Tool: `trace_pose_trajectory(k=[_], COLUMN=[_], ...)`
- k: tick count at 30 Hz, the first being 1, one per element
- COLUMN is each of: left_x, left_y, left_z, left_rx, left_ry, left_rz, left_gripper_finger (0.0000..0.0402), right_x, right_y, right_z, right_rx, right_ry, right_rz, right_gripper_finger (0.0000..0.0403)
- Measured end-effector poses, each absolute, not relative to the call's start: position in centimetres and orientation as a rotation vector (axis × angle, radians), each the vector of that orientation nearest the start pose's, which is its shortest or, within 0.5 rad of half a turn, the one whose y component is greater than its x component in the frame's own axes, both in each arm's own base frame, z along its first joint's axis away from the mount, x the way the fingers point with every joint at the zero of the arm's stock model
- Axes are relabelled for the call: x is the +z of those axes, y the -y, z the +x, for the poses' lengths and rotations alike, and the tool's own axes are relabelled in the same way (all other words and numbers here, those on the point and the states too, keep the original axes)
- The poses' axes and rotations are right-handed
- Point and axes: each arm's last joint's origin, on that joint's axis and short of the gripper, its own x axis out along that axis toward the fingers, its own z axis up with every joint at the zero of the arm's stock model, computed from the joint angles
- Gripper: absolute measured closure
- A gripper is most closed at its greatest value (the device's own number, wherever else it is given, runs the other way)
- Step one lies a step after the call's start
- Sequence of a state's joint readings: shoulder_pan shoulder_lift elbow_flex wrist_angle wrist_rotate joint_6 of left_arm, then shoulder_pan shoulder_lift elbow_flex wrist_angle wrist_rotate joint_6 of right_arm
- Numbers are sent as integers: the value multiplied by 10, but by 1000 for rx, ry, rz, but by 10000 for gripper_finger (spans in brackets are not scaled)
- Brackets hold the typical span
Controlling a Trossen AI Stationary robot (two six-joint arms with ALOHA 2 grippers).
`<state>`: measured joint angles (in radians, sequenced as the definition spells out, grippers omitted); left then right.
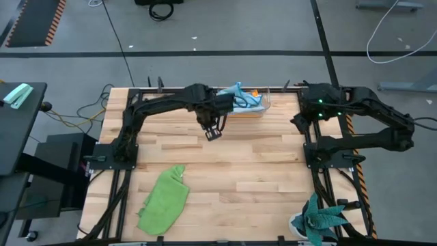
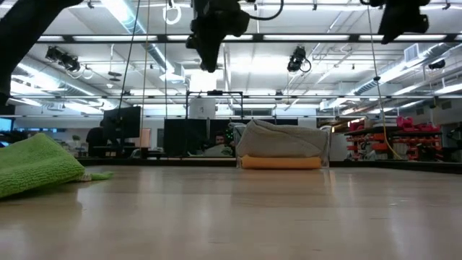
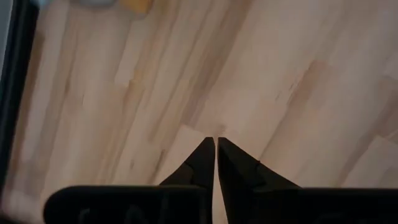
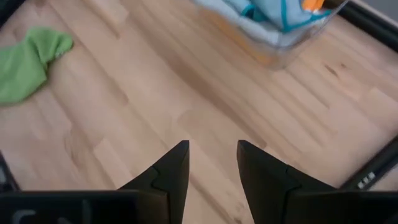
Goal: Fold microfiber towels
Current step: Move the green microfiber cloth to the center of the table
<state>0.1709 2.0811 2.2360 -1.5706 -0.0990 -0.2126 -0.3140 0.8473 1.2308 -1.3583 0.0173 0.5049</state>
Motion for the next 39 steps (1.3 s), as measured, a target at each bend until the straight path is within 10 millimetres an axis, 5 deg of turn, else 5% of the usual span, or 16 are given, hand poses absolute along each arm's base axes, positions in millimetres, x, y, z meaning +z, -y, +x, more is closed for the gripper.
trace_pose_trajectory(k=[5, 16, 22, 34, 39], left_x=[323, 292, 284, 248, 233], left_y=[-37, 70, 116, 200, 218], left_z=[389, 379, 366, 314, 285], left_rx=[501, 763, 960, 1379, 1466], left_ry=[-1413, -1410, -1395, -1243, -1251], left_rz=[-339, -530, -826, -999, -1003], left_gripper_finger=[370, 385, 382, 390, 389], right_x=[369, 375, 375, 376, 376], right_y=[22, 7, 3, 0, 0], right_z=[83, 58, 60, 57, 53], right_rx=[-487, -322, -219, -134, -130], right_ry=[-905, -843, -854, -850, -839], right_rz=[572, 475, 387, 302, 303], right_gripper_finger=[261, 261, 261, 261, 261])
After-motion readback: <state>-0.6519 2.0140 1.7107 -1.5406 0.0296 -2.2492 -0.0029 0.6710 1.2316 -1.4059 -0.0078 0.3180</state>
